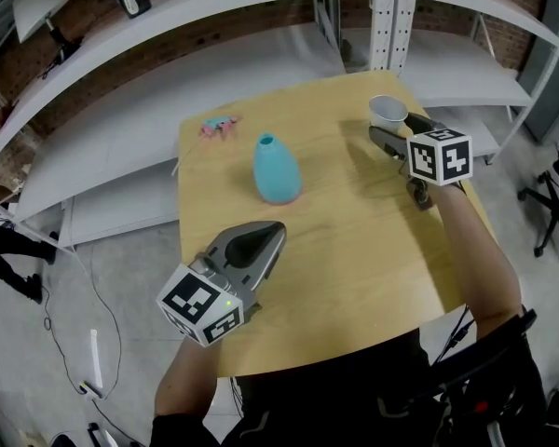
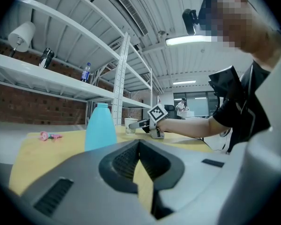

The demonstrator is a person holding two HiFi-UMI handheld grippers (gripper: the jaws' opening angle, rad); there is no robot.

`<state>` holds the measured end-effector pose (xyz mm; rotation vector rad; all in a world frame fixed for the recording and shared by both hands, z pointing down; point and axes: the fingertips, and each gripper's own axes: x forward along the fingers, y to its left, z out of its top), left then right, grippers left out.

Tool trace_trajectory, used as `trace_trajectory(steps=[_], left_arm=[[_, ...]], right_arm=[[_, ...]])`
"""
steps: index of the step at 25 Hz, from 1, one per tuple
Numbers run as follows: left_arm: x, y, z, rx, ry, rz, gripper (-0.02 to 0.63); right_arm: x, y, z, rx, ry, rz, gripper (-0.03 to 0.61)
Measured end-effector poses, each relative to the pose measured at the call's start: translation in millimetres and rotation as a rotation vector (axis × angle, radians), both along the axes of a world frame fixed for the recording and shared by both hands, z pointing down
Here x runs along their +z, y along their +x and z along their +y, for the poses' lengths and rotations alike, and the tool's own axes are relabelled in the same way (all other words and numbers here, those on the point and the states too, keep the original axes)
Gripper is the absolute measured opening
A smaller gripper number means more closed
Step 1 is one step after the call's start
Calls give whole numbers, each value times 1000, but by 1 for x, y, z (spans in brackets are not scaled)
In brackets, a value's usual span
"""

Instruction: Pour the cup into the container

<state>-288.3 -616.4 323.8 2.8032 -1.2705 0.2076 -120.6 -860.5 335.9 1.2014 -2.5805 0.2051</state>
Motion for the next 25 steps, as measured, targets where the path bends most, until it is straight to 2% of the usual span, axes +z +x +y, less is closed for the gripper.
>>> trace_trajectory(steps=[6, 7, 8, 15, 20, 25], left_arm=[[1, 0, -1, 2, 1, 2, 2], [1, 0, -1, 0, 1, 2, 2], [1, 0, -1, 1, 2, 2, 2], [2, 0, -1, 20, 6, -1, 2], [3, 3, 0, 20, 5, -1, 2], [3, 4, 0, 35, 4, 1, 2]], right_arm=[[4, -6, -10, 25, -16, 56, 351], [4, -6, -10, 32, -18, 51, 345], [4, -5, -11, 39, -20, 42, 308], [1, -7, -6, 47, -2, 41, 292], [-19, -25, 14, -12, 70, 109, 287], [-44, -56, 43, -116, 168, 207, 286]])
